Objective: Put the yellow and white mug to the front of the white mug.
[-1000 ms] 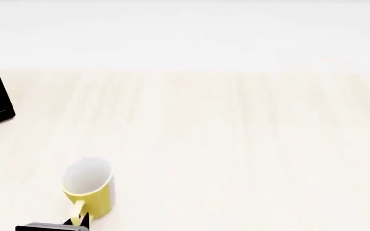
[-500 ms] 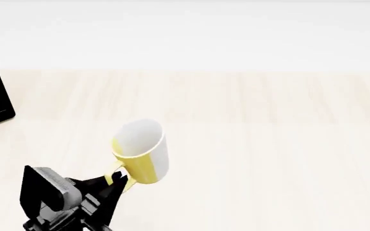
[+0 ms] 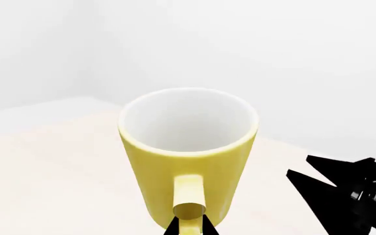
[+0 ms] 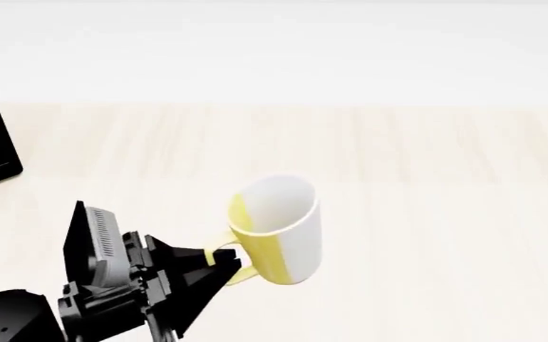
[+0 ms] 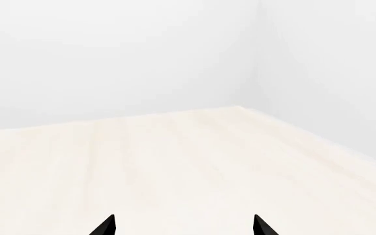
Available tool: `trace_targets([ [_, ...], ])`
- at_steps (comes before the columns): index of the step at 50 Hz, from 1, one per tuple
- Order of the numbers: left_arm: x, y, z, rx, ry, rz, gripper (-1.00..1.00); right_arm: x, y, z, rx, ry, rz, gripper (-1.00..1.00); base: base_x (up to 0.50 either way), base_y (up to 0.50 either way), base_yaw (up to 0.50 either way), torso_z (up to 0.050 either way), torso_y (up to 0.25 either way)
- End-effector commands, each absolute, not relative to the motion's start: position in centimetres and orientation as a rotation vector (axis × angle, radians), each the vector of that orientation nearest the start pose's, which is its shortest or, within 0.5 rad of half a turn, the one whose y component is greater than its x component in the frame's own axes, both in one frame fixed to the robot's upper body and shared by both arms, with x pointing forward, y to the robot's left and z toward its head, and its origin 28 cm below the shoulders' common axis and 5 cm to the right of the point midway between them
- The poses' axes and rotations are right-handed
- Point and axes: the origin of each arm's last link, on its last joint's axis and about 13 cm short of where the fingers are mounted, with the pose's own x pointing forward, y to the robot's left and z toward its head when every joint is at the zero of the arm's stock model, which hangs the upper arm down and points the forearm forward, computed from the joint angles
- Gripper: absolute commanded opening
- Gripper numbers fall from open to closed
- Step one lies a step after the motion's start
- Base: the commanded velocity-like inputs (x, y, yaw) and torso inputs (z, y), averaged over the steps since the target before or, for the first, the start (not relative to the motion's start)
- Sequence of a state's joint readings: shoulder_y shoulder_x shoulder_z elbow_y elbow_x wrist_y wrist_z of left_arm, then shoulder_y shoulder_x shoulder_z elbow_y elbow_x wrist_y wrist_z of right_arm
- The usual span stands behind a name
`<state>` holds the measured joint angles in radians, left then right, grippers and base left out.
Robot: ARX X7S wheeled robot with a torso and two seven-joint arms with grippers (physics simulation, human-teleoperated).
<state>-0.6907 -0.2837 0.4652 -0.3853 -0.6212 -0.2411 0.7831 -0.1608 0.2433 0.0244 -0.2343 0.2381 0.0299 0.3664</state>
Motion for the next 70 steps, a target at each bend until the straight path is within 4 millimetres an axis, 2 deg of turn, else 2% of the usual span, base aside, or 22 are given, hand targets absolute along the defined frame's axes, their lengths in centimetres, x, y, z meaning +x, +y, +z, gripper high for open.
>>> trace_targets([
  [1,34.7,20.3,10.5,-0.131,0.046,-1.165,-1.00,17.6,-14.9,3.7,0.004,-0.045,-0.336,1.00,0.00,0.00,0.00,0.000,0.000],
  [25,35.4,19.6,9.8,-0.075,0.058,-1.160,-1.00,17.6,-14.8,3.7,0.004,-0.046,-0.329,1.00,0.00,0.00,0.00,0.000,0.000],
  [31,35.6,19.6,8.5,0.013,0.090,-1.138,-1.00,17.5,-14.8,3.7,0.007,-0.047,-0.326,1.00,0.00,0.00,0.00,0.000,0.000],
  [39,35.6,19.7,7.2,0.028,0.114,-1.153,-1.00,17.6,-14.8,3.7,0.006,-0.046,-0.326,1.00,0.00,0.00,0.00,0.000,0.000],
  [42,35.5,19.8,6.0,0.042,0.134,-1.149,-1.00,17.6,-14.8,3.7,0.006,-0.045,-0.325,1.00,0.00,0.00,0.00,0.000,0.000],
  [53,35.6,20.0,4.8,0.008,0.133,-1.146,-1.00,17.6,-14.7,3.7,0.004,-0.047,-0.323,1.00,0.00,0.00,0.00,0.000,0.000],
  [63,35.8,20.1,2.5,0.005,0.153,-1.128,-1.00,17.5,-14.7,3.8,0.004,-0.050,-0.320,1.00,0.00,0.00,0.00,0.000,0.001],
  [70,35.7,20.2,1.9,0.002,0.159,-1.127,-1.00,17.5,-14.6,3.8,0.004,-0.049,-0.319,1.00,0.00,0.00,0.00,0.000,0.000],
])
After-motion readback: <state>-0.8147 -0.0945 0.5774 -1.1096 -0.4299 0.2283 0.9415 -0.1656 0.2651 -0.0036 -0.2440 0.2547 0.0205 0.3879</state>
